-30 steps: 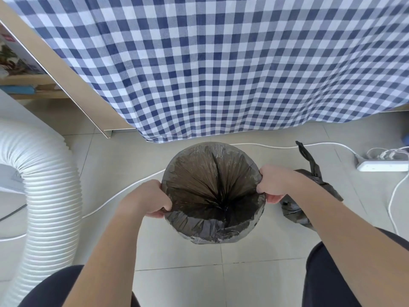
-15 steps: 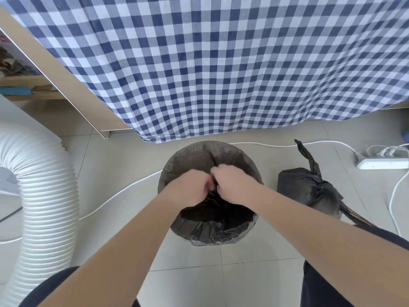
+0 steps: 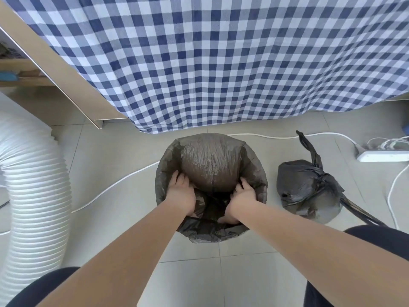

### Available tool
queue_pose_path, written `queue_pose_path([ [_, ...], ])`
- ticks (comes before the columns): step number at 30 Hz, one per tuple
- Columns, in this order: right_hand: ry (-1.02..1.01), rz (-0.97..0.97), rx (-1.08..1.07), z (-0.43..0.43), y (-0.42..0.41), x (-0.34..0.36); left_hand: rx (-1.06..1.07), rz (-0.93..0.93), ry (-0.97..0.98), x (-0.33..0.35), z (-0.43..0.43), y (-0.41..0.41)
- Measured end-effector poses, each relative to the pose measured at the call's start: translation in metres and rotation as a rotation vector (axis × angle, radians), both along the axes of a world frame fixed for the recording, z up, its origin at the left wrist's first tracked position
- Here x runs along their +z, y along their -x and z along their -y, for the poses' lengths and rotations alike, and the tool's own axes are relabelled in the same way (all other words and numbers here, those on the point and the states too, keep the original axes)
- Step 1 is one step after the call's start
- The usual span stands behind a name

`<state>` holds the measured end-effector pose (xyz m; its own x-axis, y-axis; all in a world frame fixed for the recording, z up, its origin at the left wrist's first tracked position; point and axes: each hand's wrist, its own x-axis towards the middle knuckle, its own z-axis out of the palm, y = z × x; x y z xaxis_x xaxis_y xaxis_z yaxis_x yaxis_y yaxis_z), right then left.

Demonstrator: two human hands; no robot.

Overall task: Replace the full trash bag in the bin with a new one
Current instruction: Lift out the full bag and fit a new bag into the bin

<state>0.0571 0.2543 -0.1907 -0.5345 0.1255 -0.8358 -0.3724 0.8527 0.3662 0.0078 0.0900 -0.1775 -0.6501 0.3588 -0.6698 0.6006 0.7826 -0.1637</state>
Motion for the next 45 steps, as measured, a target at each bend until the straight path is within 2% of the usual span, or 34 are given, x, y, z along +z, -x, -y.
queue_pose_path([
  [4, 0.287, -0.194, -0.078, 0.003, 0.005, 0.026, 0.081, 0.115, -0.213, 0.033, -0.006, 0.013],
  [6, 0.429, -0.295, -0.116, 0.006, 0.010, 0.039, 0.071, 0.084, -0.303, 0.047, -0.007, 0.019],
  [10, 0.502, -0.339, -0.186, 0.012, 0.014, 0.047, 0.102, 0.049, -0.358, 0.055, -0.004, 0.030],
  [13, 0.442, -0.370, -0.083, 0.011, 0.009, 0.038, 0.099, 0.093, -0.313, 0.046, 0.002, 0.027],
  [17, 0.072, -0.152, 0.067, 0.002, -0.006, 0.015, -0.030, 0.017, 0.106, 0.024, 0.010, -0.004],
  [20, -0.028, -0.074, 0.087, 0.004, -0.012, 0.008, -0.017, 0.043, 0.202, 0.013, 0.005, -0.024],
  [23, 0.095, -0.143, 0.058, 0.011, -0.005, 0.017, 0.039, 0.048, 0.108, 0.007, 0.002, -0.026],
  [27, 0.319, -0.302, 0.021, 0.017, 0.011, 0.039, -0.004, 0.061, -0.102, 0.020, 0.000, -0.019],
  [30, 0.499, -0.292, -0.178, 0.019, 0.021, 0.051, -0.014, 0.085, -0.219, 0.043, -0.002, -0.016],
  [32, 0.589, -0.250, -0.324, 0.015, 0.028, 0.053, 0.053, 0.111, -0.346, 0.063, -0.001, -0.006],
  [34, 0.687, -0.262, -0.480, 0.008, 0.034, 0.050, 0.120, 0.024, -0.497, 0.082, 0.005, 0.010],
  [37, 0.824, -0.291, -0.727, 0.001, 0.039, 0.042, 0.057, -0.310, -0.561, 0.094, 0.028, 0.031],
  [39, 0.830, -0.263, -0.806, 0.000, 0.040, 0.033, 0.113, -0.386, -0.524, 0.092, 0.046, 0.037],
  [41, 0.781, -0.211, -0.827, 0.003, 0.040, 0.020, 0.217, -0.341, -0.533, 0.088, 0.058, 0.039],
  [43, 0.736, -0.206, -0.790, 0.007, 0.037, 0.013, 0.270, -0.338, -0.531, 0.085, 0.062, 0.038],
  [45, 0.678, -0.237, -0.650, 0.010, 0.034, 0.017, 0.252, -0.439, -0.609, 0.085, 0.060, 0.035],
])
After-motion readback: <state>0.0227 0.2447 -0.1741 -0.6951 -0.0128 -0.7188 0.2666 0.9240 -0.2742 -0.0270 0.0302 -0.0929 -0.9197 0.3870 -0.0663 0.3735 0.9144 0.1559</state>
